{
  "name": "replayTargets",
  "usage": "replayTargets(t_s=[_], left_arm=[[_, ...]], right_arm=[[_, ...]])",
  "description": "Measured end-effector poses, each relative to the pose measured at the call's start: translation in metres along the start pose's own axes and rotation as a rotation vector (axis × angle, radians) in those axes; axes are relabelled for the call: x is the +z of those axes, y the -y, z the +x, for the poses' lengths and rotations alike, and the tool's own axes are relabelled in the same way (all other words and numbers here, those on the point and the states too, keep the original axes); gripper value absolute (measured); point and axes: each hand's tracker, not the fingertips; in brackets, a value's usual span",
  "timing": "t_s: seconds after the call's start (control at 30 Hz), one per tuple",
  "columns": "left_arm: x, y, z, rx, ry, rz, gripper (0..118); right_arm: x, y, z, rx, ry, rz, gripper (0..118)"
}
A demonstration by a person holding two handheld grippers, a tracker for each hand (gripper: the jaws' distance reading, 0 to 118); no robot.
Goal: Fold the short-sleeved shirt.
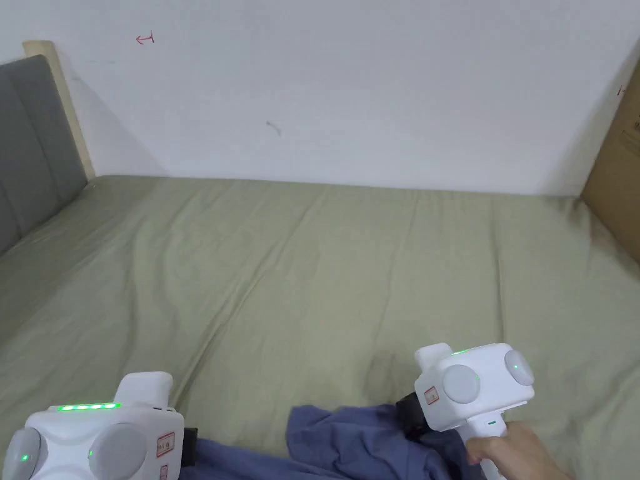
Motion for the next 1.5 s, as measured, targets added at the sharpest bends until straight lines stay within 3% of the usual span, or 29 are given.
replayTargets(t_s=[0.07, 0.1, 0.13, 0.3, 0.63, 0.83, 0.93, 1.17, 1.43, 1.5], left_arm=[[0.005, -0.003, -0.001, 0.015, 0.006, 0.009, 2], [0.009, -0.005, 0.0, 0.018, 0.004, 0.011, 2], [0.015, -0.007, 0.002, 0.017, 0.003, 0.017, 2], [0.054, -0.021, 0.008, -0.015, -0.013, 0.077, 2], [0.194, -0.075, 0.019, -0.054, -0.111, 0.373, 2], [0.267, -0.103, 0.034, -0.093, -0.175, 0.511, 2], [0.298, -0.112, 0.04, -0.077, -0.126, 0.582, 2], [0.325, -0.133, 0.057, -0.117, -0.169, 0.643, 2], [0.321, -0.222, 0.064, -0.091, -0.181, 0.701, 2], [0.323, -0.253, 0.065, -0.077, -0.181, 0.72, 2]], right_arm=[[0.009, -0.001, 0.007, -0.015, 0.065, 0.025, 2], [0.011, 0.0, 0.012, -0.065, -0.016, 0.023, 2], [0.014, -0.001, 0.015, -0.11, -0.031, 0.003, 2], [0.074, -0.004, 0.028, -0.122, 0.021, 0.115, 2], [0.292, -0.013, 0.122, -0.332, 0.144, 0.442, 2], [0.389, 0.012, 0.15, -0.439, 0.222, 0.584, 2], [0.419, 0.028, 0.156, -0.48, 0.192, 0.641, 2], [0.452, 0.033, 0.166, -0.537, 0.18, 0.701, 2], [0.48, -0.048, 0.179, -0.604, 0.198, 0.763, 2], [0.496, -0.073, 0.18, -0.559, 0.244, 0.811, 2]])
